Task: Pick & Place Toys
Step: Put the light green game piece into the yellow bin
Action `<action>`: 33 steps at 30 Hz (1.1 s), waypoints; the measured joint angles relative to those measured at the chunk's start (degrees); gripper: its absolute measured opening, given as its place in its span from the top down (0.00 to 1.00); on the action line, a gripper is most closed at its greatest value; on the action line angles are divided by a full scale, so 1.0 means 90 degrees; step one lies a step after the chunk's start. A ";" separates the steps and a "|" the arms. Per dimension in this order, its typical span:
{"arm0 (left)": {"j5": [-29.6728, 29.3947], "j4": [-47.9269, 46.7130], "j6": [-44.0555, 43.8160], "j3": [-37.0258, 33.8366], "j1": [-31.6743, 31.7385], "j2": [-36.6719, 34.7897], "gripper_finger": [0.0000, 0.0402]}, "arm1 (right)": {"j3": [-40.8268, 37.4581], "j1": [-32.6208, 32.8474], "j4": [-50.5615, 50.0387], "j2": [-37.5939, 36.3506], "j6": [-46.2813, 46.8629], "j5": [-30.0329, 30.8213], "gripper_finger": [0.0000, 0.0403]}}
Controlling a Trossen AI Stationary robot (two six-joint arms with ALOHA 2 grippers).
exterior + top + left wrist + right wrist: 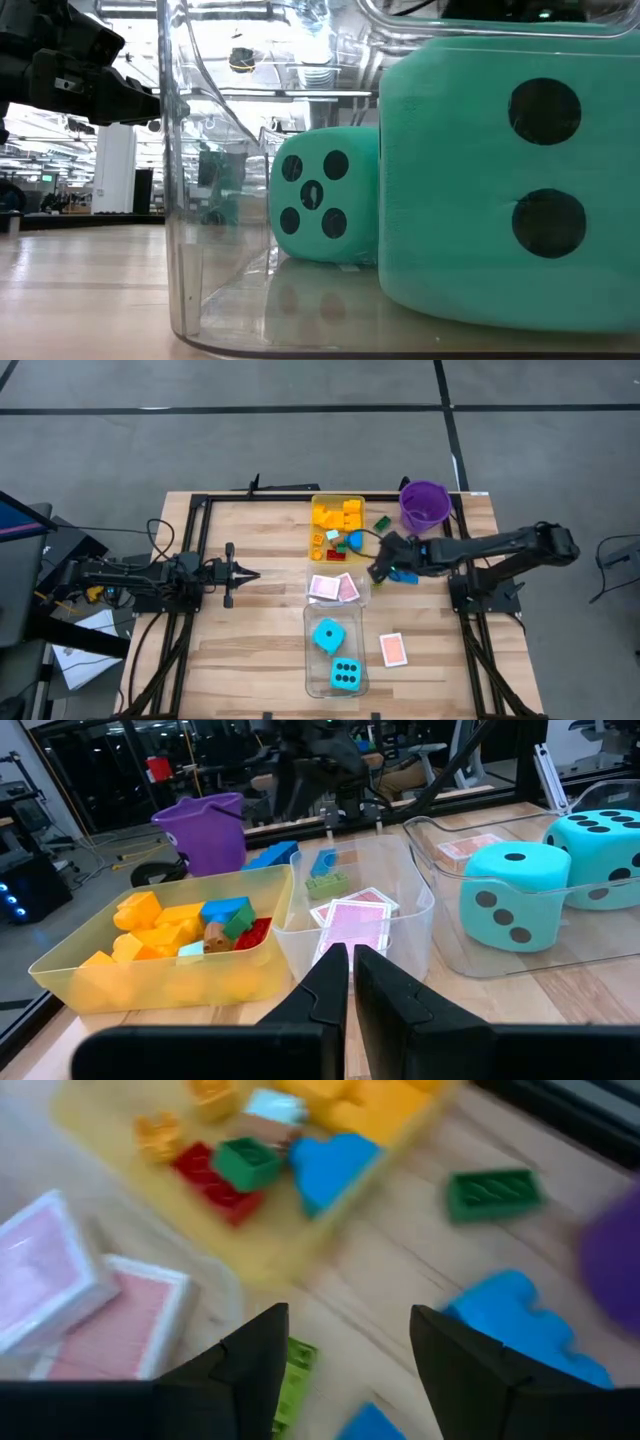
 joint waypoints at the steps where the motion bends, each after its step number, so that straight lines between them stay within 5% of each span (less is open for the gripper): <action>1: 0.0000 0.0000 0.0000 0.0000 0.0000 0.0002 0.96 | -0.0093 0.0128 -0.0134 -0.0130 0.0271 0.0177 0.50; 12: -0.0001 0.0002 0.0001 0.0000 0.0001 0.0000 0.96 | -0.1560 0.0885 0.0289 -0.0597 0.2527 0.0569 0.54; 21: 0.0000 0.0000 0.0000 0.0000 -0.0001 0.0001 0.96 | -0.1855 0.0948 0.1202 -0.0509 0.2597 0.0541 0.53; 33: 0.0000 0.0039 0.0001 -0.0002 0.0001 0.0000 0.96 | -0.1843 0.0955 0.2220 0.0979 0.2604 0.0199 0.53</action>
